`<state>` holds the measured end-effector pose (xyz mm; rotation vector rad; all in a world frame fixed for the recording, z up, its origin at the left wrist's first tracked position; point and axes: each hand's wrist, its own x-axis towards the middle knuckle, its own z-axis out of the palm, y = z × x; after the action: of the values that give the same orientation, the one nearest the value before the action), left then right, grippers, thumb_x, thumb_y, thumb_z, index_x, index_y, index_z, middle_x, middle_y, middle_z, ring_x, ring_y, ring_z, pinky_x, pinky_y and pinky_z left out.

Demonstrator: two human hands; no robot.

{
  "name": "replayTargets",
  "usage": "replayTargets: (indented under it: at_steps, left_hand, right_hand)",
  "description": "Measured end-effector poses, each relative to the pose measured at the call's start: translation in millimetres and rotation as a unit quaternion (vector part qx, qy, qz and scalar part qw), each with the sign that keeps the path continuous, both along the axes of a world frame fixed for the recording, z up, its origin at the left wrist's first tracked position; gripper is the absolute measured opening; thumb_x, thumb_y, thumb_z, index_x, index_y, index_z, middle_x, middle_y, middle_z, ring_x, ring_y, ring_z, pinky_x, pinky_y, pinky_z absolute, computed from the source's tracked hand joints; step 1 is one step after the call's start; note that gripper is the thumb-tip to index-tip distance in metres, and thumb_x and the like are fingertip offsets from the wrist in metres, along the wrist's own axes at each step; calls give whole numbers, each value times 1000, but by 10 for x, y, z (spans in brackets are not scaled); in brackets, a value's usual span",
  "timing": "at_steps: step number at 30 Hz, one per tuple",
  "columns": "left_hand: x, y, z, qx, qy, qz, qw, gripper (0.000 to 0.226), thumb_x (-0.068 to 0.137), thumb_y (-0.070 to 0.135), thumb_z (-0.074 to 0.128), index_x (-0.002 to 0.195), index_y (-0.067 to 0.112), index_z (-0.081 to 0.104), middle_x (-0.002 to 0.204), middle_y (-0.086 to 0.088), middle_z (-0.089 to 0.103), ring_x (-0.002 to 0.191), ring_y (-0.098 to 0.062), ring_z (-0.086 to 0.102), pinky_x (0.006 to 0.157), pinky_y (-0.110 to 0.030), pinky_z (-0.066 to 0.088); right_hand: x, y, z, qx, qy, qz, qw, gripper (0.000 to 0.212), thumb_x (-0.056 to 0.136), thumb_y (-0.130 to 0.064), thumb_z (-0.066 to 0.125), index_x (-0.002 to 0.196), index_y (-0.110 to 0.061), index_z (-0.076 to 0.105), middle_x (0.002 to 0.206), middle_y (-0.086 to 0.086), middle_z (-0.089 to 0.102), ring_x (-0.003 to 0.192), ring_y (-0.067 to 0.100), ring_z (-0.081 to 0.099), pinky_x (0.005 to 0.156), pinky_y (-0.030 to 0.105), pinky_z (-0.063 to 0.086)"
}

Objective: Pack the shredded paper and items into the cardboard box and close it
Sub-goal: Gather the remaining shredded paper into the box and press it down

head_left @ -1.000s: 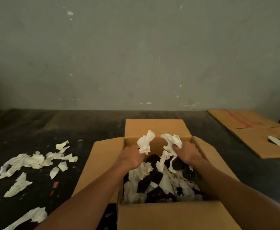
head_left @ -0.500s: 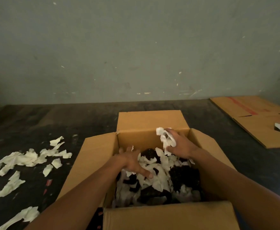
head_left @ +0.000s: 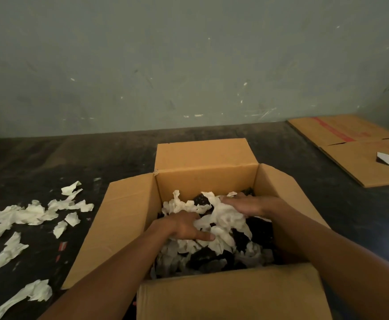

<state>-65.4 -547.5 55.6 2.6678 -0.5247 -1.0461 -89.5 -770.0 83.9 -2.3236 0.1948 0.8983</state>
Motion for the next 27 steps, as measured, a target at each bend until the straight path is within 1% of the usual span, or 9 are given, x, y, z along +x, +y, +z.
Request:
replayTargets:
  at_steps: [2,4,8,11,14,18,21,24,27]
  left_hand:
    - [34,-26,-13,-28,-23,22,999,111,62,98,28,146,27,40,156,-4,36,136,-28,39,112,-45,33]
    - [58,-49,-50,-60,-39,45,996,89,78,82,16,139,25,47,149,-9,42,129,-32,44,108,-49,36]
    - [31,-23,-105,-112,-129,83,982,49,96,51,37,133,23,52,140,-9,49,124,-29,49,102,-42,42]
    - [-3,-13,-121,-150,-182,88,968,24,98,32,50,114,22,65,122,-6,65,105,-22,61,91,-40,52]
    - [-27,-10,-122,-156,-186,115,963,19,98,28,51,101,20,68,96,-6,72,78,-19,70,76,-39,58]
    - [-97,-28,-49,-132,-228,124,957,39,97,50,47,100,19,69,98,-8,71,85,-22,66,75,-37,55]
    - [-104,-37,-53,-89,-183,118,972,54,93,64,39,122,24,59,123,-6,61,111,-26,57,91,-40,49]
    - [-78,-11,-159,-10,-114,18,993,66,90,64,46,147,34,31,155,-9,29,140,-36,30,112,-52,31]
    - [-160,8,-293,32,-30,-36,998,88,87,69,48,156,37,2,166,-6,-2,150,-38,5,119,-55,15]
  right_hand:
    - [44,-6,-78,17,-83,-44,995,70,89,-73,20,150,-40,18,163,-2,1,150,25,-1,119,51,4]
    - [80,-15,-170,12,-209,-45,977,47,99,-51,25,134,-25,43,147,11,37,135,30,34,113,49,28]
    - [4,-17,-266,-17,-366,-46,929,15,98,-31,47,101,-16,48,106,6,57,100,24,49,83,37,43]
    - [-67,38,-235,-61,-354,-54,932,45,94,-53,47,75,-13,54,79,8,62,80,26,56,73,41,50]
    - [-134,87,-193,-101,-329,-87,935,79,86,-77,19,56,-11,50,64,8,57,65,25,57,70,40,52]
    - [-111,118,-145,-86,-255,-67,961,101,77,-83,-5,56,-12,65,78,8,71,85,20,63,102,49,36]
    - [-39,97,-156,-84,-198,-33,976,78,85,-78,8,84,-30,69,127,7,53,130,28,35,111,57,12]
    - [28,3,-306,-109,-160,46,980,28,92,-50,48,112,-31,52,134,6,36,129,33,30,106,47,30]
    - [-24,-6,-618,-205,-29,214,955,51,90,-44,56,136,-26,42,148,10,36,128,29,41,105,44,38]
